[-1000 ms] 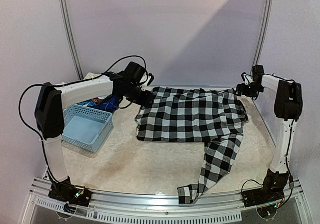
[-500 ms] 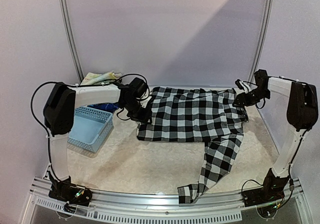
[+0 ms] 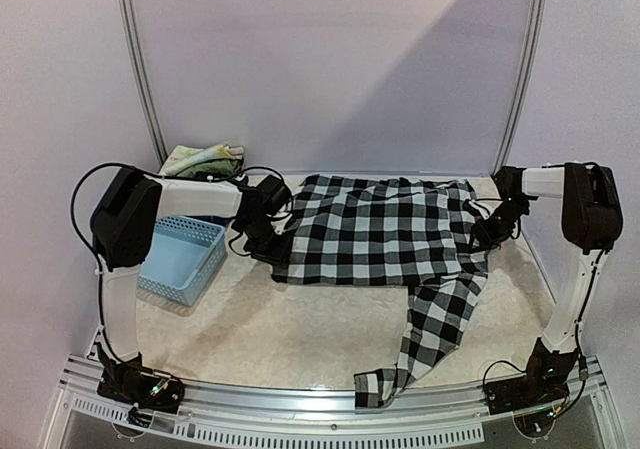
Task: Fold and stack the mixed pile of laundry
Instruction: Move the flattened shirt to the center of the board, then pick up the flattened shirt from the center of the board.
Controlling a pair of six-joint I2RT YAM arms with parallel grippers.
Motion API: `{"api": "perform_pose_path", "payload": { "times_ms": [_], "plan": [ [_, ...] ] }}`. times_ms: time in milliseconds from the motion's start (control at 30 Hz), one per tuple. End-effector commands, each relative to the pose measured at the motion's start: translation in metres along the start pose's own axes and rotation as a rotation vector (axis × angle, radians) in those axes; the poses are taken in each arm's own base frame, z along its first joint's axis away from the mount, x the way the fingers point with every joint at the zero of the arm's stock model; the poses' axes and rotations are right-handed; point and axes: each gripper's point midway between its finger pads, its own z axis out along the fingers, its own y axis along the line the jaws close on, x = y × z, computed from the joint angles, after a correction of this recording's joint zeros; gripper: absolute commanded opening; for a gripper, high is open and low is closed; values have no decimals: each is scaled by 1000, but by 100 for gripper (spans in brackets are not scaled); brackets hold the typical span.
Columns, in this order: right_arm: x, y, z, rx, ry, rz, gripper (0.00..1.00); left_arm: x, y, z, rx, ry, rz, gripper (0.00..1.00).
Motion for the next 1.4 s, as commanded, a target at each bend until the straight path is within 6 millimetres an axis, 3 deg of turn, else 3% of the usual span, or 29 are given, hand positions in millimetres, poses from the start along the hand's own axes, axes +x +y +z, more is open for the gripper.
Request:
{"api": "perform_pose_path", "payload": {
  "times_ms": [0, 200, 333, 433, 500, 567, 667, 733, 800, 833, 1000, 1100, 1133, 1233, 1367],
  "plan": [
    [38, 7, 0, 42, 132, -58, 53, 74, 16, 14, -37, 195, -62, 38],
    [70, 30, 0, 21, 220, -102, 52, 138, 10, -9, -26, 218, -106, 36],
    [92, 76, -11, -30, 261, -209, 53, 172, -3, -27, -26, 215, -113, 35],
    [116, 104, -21, -51, 315, -279, 54, 191, -8, -41, -38, 207, -120, 34],
    [118, 117, -37, -74, 294, -289, 55, 200, -12, -52, -38, 204, -118, 34],
    [111, 120, -55, -59, 254, -295, 57, 197, -14, -69, -38, 186, -104, 35],
    [81, 115, -87, -7, 156, -312, 65, 165, -18, -111, -48, 100, -14, 43],
    [49, 112, -112, 11, 46, -314, 70, 122, -23, -149, -55, 1, 47, 52],
    [16, 104, -131, 37, -61, -299, 75, 87, -17, -170, -83, -59, 70, 60],
    [-2, 98, -140, 57, -119, -290, 77, 67, -11, -178, -94, -93, 59, 61],
    [-83, 80, -160, 36, -343, -182, 81, -31, 19, -179, -58, -258, -58, 64],
    [-117, 64, -146, -37, -383, -82, 82, -78, 33, -161, -7, -302, -108, 65],
    [-124, 56, -129, -62, -365, -35, 82, -91, 37, -150, 6, -301, -117, 66],
    [-144, 44, -104, -125, -346, 29, 82, -123, 45, -121, 57, -302, -140, 68],
    [-149, 28, -37, -189, -238, 86, 83, -150, 63, -81, 72, -300, -167, 70]
  ]
}}
